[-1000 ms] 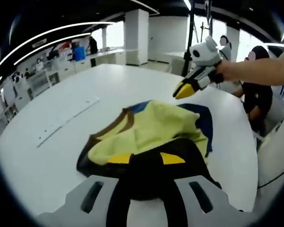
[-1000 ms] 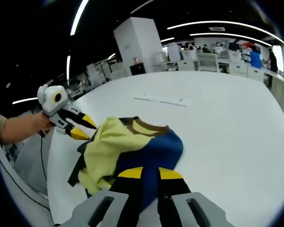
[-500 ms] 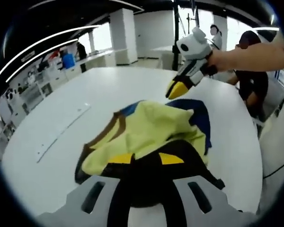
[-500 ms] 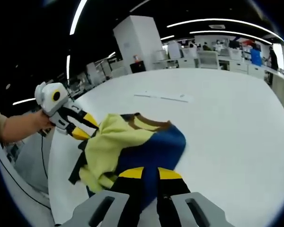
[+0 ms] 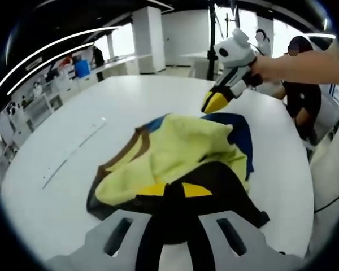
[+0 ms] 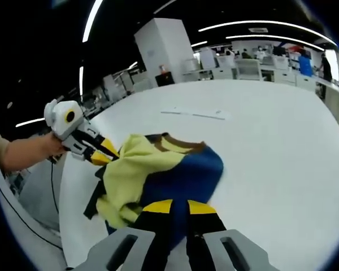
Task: Fold the garment on the visible template until the final outline fits inside the template.
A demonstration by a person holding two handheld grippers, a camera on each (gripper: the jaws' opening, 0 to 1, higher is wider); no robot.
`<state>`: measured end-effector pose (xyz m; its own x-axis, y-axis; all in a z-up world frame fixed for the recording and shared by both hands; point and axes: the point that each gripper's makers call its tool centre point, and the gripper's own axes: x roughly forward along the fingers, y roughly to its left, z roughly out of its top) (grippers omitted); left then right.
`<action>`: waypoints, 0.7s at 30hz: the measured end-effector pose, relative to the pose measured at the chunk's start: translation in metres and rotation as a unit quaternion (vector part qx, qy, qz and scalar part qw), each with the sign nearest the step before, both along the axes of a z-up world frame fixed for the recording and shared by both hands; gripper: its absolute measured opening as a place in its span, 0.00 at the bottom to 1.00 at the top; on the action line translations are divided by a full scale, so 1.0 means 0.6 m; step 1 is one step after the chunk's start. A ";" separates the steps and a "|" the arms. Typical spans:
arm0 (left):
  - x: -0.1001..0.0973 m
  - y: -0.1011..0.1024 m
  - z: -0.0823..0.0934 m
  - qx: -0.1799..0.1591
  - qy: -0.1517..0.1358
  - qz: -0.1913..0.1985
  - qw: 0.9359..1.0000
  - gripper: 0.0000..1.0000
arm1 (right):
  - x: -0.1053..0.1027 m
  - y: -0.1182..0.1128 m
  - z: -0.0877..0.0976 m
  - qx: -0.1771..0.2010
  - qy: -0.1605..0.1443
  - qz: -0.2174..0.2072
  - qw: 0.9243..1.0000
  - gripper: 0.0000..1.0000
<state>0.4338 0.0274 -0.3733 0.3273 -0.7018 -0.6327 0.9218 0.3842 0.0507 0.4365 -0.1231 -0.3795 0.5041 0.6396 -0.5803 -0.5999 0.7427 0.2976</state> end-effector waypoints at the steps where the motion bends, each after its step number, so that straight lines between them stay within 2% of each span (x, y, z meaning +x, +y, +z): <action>1: 0.000 0.000 0.000 0.000 0.000 0.000 1.000 0.04 | -0.001 0.001 0.000 0.000 0.001 0.001 1.000 0.04; 7: -0.001 0.003 -0.004 0.004 0.002 0.005 1.000 0.00 | -0.007 0.002 -0.001 0.003 0.004 0.001 1.000 0.04; 21: -0.012 0.010 -0.011 0.007 0.008 0.010 1.000 0.00 | -0.015 -0.015 -0.009 0.005 0.015 -0.023 1.000 0.07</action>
